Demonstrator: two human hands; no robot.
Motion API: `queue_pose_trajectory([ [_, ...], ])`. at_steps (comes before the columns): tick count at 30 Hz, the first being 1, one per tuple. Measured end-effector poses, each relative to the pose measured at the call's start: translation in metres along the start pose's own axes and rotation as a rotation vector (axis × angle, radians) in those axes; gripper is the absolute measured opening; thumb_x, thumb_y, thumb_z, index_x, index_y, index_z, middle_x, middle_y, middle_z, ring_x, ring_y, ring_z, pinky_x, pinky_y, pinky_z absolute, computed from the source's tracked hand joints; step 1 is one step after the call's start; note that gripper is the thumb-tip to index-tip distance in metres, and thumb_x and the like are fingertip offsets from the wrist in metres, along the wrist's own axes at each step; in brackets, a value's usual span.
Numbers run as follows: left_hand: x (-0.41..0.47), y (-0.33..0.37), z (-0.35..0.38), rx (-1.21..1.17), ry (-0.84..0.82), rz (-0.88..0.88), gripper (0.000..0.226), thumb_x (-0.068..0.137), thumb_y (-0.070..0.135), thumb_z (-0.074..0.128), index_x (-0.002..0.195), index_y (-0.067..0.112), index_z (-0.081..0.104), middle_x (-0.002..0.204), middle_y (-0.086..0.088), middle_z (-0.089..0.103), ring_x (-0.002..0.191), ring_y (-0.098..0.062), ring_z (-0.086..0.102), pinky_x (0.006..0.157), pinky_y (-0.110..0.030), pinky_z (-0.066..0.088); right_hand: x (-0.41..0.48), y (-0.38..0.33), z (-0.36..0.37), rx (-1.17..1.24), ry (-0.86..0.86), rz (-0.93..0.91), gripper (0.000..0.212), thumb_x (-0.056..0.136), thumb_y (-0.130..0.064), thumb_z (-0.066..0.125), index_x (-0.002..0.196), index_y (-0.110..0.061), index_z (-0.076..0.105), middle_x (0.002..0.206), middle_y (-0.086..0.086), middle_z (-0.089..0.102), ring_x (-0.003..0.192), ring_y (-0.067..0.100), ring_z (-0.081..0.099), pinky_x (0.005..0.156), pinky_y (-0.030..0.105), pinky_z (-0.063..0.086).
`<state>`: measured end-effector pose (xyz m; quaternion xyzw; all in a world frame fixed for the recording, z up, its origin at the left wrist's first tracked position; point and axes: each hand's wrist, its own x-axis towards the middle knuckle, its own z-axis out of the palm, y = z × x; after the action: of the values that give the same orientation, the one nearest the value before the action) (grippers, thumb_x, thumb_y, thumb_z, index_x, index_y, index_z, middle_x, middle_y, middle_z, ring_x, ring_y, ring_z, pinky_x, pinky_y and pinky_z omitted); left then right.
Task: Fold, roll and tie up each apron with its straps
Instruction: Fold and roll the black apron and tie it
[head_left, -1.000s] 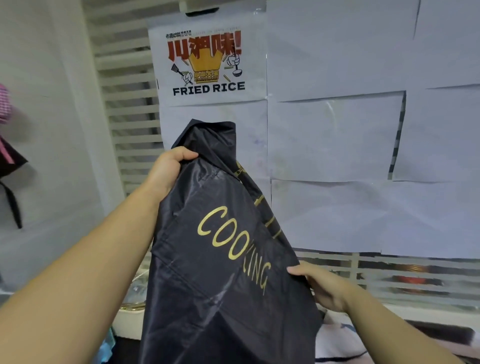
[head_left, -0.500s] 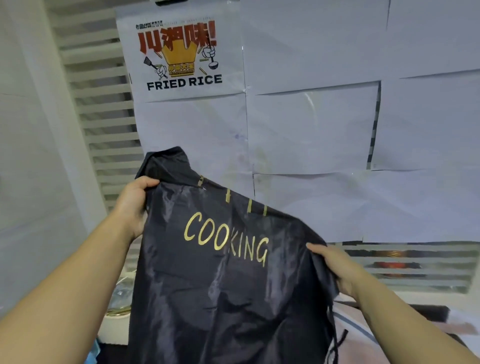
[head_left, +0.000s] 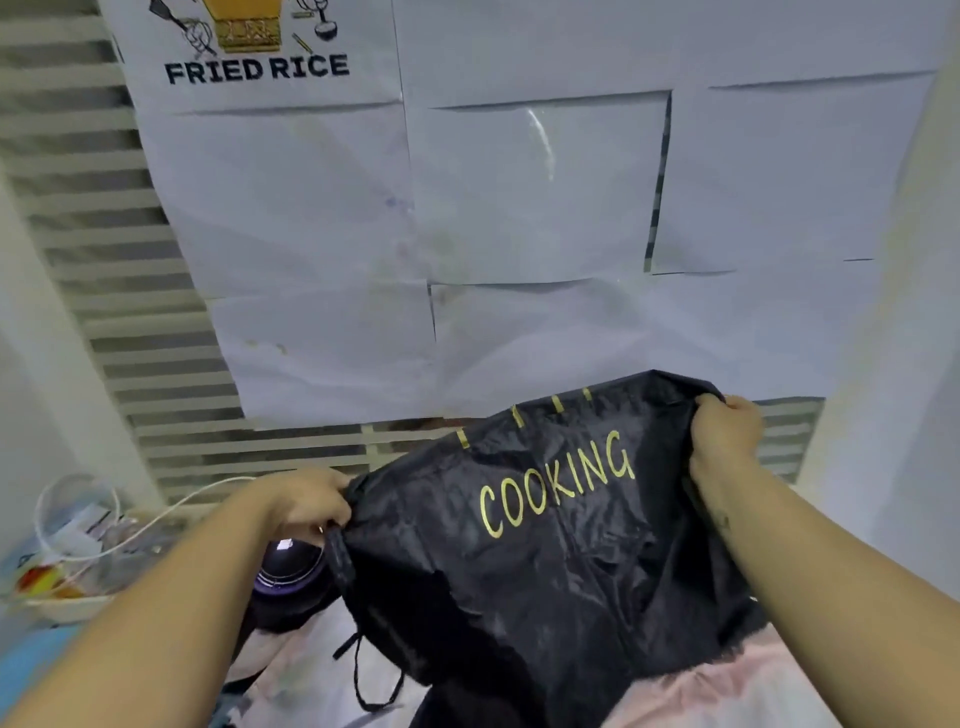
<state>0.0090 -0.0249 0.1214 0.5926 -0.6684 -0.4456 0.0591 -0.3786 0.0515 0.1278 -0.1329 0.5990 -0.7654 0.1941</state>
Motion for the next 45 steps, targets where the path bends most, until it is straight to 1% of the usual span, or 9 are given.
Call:
queue_pose_trajectory([
  [6,0.024,0.000,-0.021,0.267,0.701,0.014,0.024,0.090,0.004,0.049,0.101,0.008,0.070,0.106,-0.018,0.067,0.098,-0.034,0.060,0.078,-0.031,0.046,0.004,-0.020,-0.012,-0.256,0.009,-0.221,0.046,0.082,0.013,0.035,0.116,-0.014,0.054,0.098,0.007,0.054,0.081,0.023,0.052,0.070,0.027,0.041],
  [10,0.019,0.012,-0.027,0.135,0.917,0.105,0.032,0.098,0.021,0.050,0.080,-0.002,0.063,0.087,-0.024,0.064,0.091,-0.041,0.058,0.069,-0.037,0.038,0.012,-0.032,-0.011,-0.386,-0.047,-0.256,0.045,0.079,0.013,0.038,0.104,-0.014,0.064,0.100,0.003,0.060,0.093,0.024,0.056,0.084,0.031,0.047],
  [17,0.000,0.035,-0.047,-0.614,0.581,0.120,0.036,0.086,0.037,0.069,0.091,0.002,0.068,0.091,-0.018,0.068,0.082,-0.033,0.062,0.066,-0.034,0.048,0.028,-0.072,-0.024,-0.177,-0.343,0.089,0.025,0.079,0.002,0.062,0.089,-0.019,0.070,0.097,0.010,0.064,0.093,0.027,0.059,0.089,0.035,0.051],
  [21,-0.019,0.035,-0.054,-0.571,0.266,0.103,0.021,0.089,0.016,0.062,0.101,0.001,0.070,0.095,-0.018,0.068,0.079,-0.030,0.062,0.069,-0.036,0.050,0.037,-0.076,-0.030,-0.200,-0.303,0.025,0.024,0.081,0.003,0.064,0.096,-0.014,0.071,0.109,0.011,0.066,0.102,0.026,0.060,0.100,0.036,0.046],
  [25,-0.018,0.028,-0.058,-0.554,0.348,0.105,0.020,0.090,0.014,0.062,0.101,-0.001,0.070,0.101,-0.020,0.070,0.084,-0.032,0.064,0.072,-0.037,0.052,0.034,-0.067,-0.038,-0.588,-0.131,-0.291,0.020,0.086,-0.005,0.062,0.104,-0.007,0.072,0.116,0.010,0.067,0.111,0.028,0.058,0.103,0.031,0.040],
  [31,-0.010,0.021,-0.064,-0.351,0.721,0.135,0.020,0.089,0.025,0.066,0.091,0.007,0.073,0.101,-0.013,0.069,0.093,-0.032,0.063,0.088,-0.041,0.048,0.029,-0.071,-0.033,-0.711,-0.143,-0.296,0.020,0.090,-0.014,0.057,0.103,-0.015,0.072,0.119,0.006,0.067,0.113,0.029,0.056,0.097,0.035,0.040],
  [34,-0.014,0.023,-0.068,-0.510,0.507,0.167,0.027,0.085,0.038,0.069,0.093,0.013,0.073,0.101,-0.011,0.072,0.095,-0.032,0.066,0.092,-0.043,0.051,0.020,-0.070,-0.030,-0.829,-0.100,-0.313,0.025,0.094,-0.017,0.048,0.110,-0.023,0.068,0.121,0.003,0.063,0.114,0.031,0.052,0.097,0.037,0.031],
  [37,-0.022,0.025,-0.065,-0.295,0.292,0.197,0.020,0.082,0.029,0.074,0.099,0.018,0.071,0.100,-0.005,0.071,0.098,-0.024,0.066,0.086,-0.033,0.050,0.014,-0.065,-0.029,-0.891,-0.101,-0.314,0.029,0.097,-0.019,0.045,0.117,-0.024,0.064,0.125,0.003,0.061,0.117,0.030,0.051,0.101,0.038,0.028],
  [45,-0.013,0.025,-0.059,0.572,0.475,0.041,0.011,0.081,0.010,0.057,0.083,0.019,0.064,0.090,0.006,0.059,0.097,-0.017,0.060,0.085,-0.025,0.048,0.009,-0.063,-0.030,-0.849,-0.059,-0.300,0.030,0.093,-0.016,0.046,0.112,-0.025,0.067,0.122,0.003,0.063,0.113,0.031,0.053,0.094,0.035,0.028],
])
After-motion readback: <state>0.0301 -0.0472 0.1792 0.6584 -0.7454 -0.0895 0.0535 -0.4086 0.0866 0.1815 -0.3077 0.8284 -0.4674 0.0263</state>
